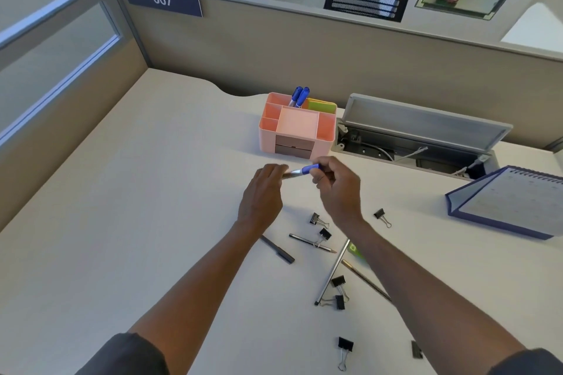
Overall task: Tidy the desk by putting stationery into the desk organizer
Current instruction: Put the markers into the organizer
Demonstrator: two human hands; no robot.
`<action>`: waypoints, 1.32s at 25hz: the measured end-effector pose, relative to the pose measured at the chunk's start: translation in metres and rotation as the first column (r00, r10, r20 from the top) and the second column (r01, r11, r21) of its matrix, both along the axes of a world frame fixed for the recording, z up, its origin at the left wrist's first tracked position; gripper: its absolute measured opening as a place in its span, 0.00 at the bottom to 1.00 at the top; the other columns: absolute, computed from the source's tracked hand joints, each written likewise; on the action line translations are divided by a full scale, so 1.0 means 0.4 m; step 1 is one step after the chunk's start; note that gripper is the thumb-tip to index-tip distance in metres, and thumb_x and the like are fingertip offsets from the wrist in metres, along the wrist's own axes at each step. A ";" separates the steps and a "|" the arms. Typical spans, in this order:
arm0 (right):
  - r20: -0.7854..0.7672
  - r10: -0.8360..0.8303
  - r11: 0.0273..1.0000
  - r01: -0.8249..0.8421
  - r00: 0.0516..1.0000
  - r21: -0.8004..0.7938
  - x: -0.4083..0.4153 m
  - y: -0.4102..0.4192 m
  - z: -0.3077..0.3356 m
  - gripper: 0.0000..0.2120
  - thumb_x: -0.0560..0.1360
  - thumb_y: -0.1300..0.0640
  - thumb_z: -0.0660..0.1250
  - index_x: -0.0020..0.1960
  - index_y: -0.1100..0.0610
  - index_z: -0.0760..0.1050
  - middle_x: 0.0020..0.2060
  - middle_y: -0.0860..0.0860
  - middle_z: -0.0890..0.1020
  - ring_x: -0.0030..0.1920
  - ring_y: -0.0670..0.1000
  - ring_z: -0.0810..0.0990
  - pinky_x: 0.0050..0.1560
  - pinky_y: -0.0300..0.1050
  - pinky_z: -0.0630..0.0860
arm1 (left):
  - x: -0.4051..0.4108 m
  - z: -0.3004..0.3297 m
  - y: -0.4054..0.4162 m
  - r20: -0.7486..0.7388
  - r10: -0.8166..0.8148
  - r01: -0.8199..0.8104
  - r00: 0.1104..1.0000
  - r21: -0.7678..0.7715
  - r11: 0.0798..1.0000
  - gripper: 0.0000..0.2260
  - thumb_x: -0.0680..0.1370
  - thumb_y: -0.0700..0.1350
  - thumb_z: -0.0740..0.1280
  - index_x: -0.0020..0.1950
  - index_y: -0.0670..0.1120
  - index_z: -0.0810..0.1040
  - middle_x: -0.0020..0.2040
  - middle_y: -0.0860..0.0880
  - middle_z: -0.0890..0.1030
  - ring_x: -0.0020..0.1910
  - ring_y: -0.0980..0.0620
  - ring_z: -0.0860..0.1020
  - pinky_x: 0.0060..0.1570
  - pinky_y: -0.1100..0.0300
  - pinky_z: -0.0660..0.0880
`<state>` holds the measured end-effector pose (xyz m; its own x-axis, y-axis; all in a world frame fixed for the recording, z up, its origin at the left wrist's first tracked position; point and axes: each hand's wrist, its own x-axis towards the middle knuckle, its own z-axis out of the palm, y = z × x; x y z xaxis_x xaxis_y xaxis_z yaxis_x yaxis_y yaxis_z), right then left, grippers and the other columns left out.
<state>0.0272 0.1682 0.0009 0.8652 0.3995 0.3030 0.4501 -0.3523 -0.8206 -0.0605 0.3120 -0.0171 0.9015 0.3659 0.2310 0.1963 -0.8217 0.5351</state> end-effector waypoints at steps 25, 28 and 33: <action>0.324 0.105 0.867 0.073 0.940 -0.493 0.494 0.321 0.102 0.08 0.77 0.59 0.64 0.50 0.59 0.81 0.49 0.55 0.77 0.51 0.55 0.74 0.44 0.43 0.68 | 0.217 -0.043 0.143 -0.234 -0.068 0.091 0.970 0.089 0.992 0.37 0.79 0.49 0.66 0.79 0.50 0.44 0.80 0.49 0.41 0.78 0.48 0.39 0.73 0.52 0.41; 0.370 0.156 0.830 0.082 0.916 -0.551 0.494 0.328 0.087 0.09 0.77 0.58 0.64 0.53 0.57 0.81 0.53 0.54 0.76 0.53 0.54 0.72 0.45 0.47 0.74 | 0.218 -0.042 0.146 -0.253 -0.068 0.090 0.965 0.077 0.993 0.37 0.79 0.50 0.66 0.79 0.51 0.43 0.80 0.50 0.40 0.78 0.48 0.39 0.71 0.52 0.39; 0.378 0.240 0.773 0.059 0.894 -0.632 0.503 0.337 0.066 0.09 0.77 0.58 0.65 0.52 0.57 0.82 0.57 0.53 0.77 0.53 0.54 0.72 0.50 0.51 0.77 | 0.218 -0.041 0.143 -0.259 -0.062 0.085 0.964 0.081 0.993 0.37 0.79 0.52 0.65 0.79 0.51 0.43 0.80 0.50 0.40 0.78 0.48 0.38 0.71 0.52 0.39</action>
